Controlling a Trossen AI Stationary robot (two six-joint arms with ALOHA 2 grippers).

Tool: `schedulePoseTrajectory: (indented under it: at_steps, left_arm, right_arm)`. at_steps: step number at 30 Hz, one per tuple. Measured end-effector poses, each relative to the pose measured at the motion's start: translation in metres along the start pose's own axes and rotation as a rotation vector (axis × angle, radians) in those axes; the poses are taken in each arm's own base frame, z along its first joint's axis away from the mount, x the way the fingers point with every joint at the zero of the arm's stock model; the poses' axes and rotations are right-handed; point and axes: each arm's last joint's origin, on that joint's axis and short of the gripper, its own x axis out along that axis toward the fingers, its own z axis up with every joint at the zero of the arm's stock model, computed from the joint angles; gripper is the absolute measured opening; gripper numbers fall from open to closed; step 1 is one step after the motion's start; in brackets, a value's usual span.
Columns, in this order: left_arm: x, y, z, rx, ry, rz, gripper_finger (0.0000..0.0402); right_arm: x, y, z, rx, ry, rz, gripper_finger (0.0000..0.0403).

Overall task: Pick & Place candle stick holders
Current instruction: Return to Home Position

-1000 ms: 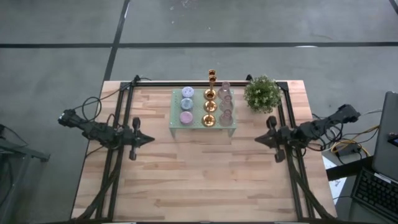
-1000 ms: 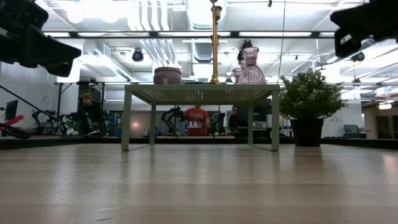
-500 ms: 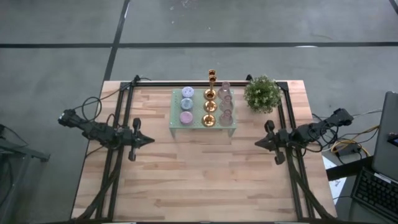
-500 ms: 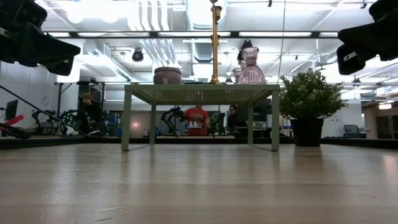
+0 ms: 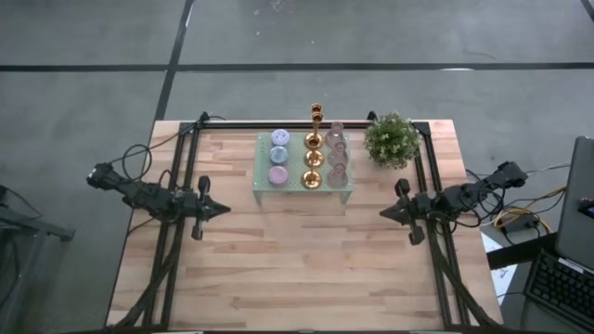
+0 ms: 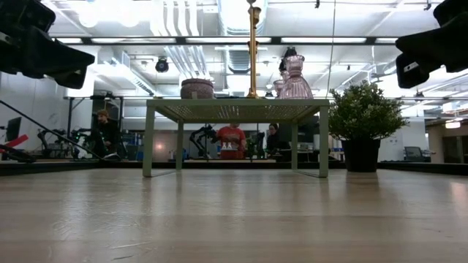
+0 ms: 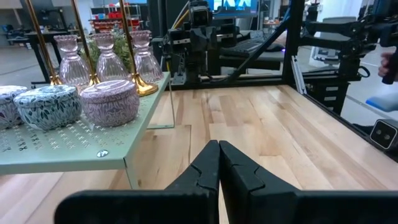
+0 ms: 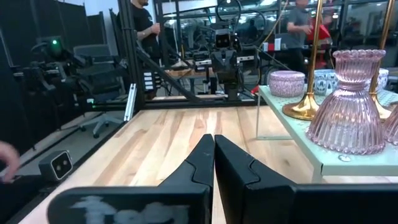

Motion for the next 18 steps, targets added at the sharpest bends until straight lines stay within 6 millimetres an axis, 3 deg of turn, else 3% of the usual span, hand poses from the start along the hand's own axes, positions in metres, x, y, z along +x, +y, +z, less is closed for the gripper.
schedulePoseTrajectory:
  at_steps: [18]
  left_arm:
    - [0.0, 0.0, 0.0, 0.0, 0.0, 0.0, 0.001]
  right_arm:
    - [0.0, 0.0, 0.0, -0.007, 0.0, 0.0, 0.0009]
